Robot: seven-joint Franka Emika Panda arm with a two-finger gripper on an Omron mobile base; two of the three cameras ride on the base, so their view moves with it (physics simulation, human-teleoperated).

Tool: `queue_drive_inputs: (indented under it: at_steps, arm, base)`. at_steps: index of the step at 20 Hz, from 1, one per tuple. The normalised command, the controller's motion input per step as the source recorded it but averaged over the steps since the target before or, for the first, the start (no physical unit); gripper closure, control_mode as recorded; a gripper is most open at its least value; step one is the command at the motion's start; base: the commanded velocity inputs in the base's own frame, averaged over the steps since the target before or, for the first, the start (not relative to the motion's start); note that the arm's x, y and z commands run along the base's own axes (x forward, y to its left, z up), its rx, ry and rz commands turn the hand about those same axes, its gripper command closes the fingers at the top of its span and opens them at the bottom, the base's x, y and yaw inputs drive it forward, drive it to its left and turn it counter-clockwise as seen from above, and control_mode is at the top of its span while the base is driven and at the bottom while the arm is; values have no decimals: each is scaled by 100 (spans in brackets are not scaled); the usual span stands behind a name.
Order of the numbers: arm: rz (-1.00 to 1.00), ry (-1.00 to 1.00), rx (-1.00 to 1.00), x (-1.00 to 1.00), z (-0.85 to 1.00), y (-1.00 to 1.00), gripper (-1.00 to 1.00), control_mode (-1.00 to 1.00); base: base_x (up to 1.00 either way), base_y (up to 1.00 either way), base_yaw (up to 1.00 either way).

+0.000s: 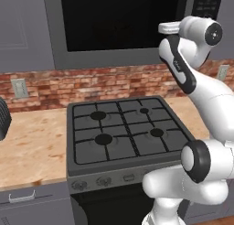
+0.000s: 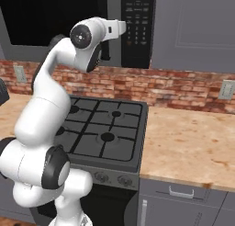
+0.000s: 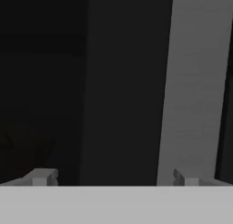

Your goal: The microwave is finished heating the fish and bell pepper. Take the bowl containing the food and place it on the dining counter.

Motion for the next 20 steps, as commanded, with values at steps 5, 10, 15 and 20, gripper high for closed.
queue_drive_inputs:
  at_steps: [5,10,15,20]
  arm:
    - [0,17,0,80,2,0,-100,-100]
    - [0,6,0,38,0,0,100,-100]
    - [0,0,0,0,0,0,100,-100]
    - [0,0,0,0,0,0,100,-100]
  base:
    - [0,0,0]
    - [0,0,0]
    - [0,0,0]
    - [0,0,0]
